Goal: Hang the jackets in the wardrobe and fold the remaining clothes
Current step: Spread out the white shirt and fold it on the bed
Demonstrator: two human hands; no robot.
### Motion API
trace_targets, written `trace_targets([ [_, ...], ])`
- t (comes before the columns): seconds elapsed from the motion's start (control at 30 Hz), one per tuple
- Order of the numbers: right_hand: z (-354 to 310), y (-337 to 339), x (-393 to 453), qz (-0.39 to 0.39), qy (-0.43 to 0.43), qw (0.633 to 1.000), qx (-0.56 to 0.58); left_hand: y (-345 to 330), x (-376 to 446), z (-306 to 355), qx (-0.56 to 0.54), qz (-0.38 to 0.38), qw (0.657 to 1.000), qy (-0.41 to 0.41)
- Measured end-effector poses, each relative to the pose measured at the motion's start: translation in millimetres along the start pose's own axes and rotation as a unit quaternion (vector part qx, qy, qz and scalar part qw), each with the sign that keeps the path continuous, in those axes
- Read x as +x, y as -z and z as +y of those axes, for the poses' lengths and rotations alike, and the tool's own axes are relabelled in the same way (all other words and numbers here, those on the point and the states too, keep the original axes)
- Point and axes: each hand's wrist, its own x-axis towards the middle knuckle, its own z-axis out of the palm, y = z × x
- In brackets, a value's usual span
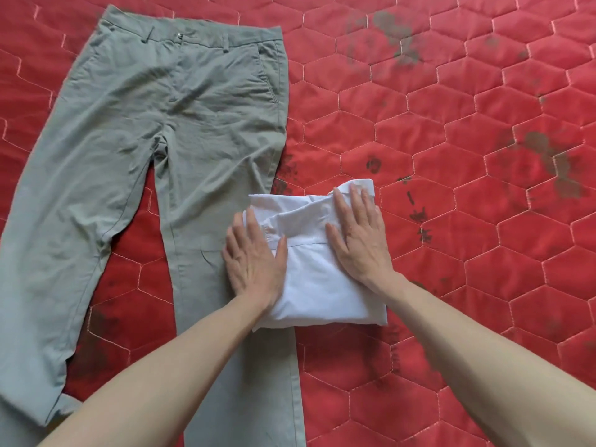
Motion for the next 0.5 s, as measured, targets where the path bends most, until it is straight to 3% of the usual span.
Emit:
trace_targets([
  [0.07,-5,4,-14,0.087,-0.062,0.987,0.124,11,-3,5,-0.052,-0.010,0.993,0.101],
  [0.13,-13,8,-30,0.155,-0.162,0.946,0.234,19,-3,6,-0.111,-0.024,0.981,0.155],
  [0.2,-21,16,-40,0.175,-0.274,0.900,0.291,25,-1,3,-0.164,-0.044,0.968,0.186],
  [0.33,-26,32,-47,0.091,-0.386,0.850,0.347,35,1,-2,-0.185,-0.110,0.946,0.243],
  [0.5,-16,51,-50,-0.063,-0.378,0.788,0.482,50,1,-11,-0.289,-0.210,0.892,0.278],
])
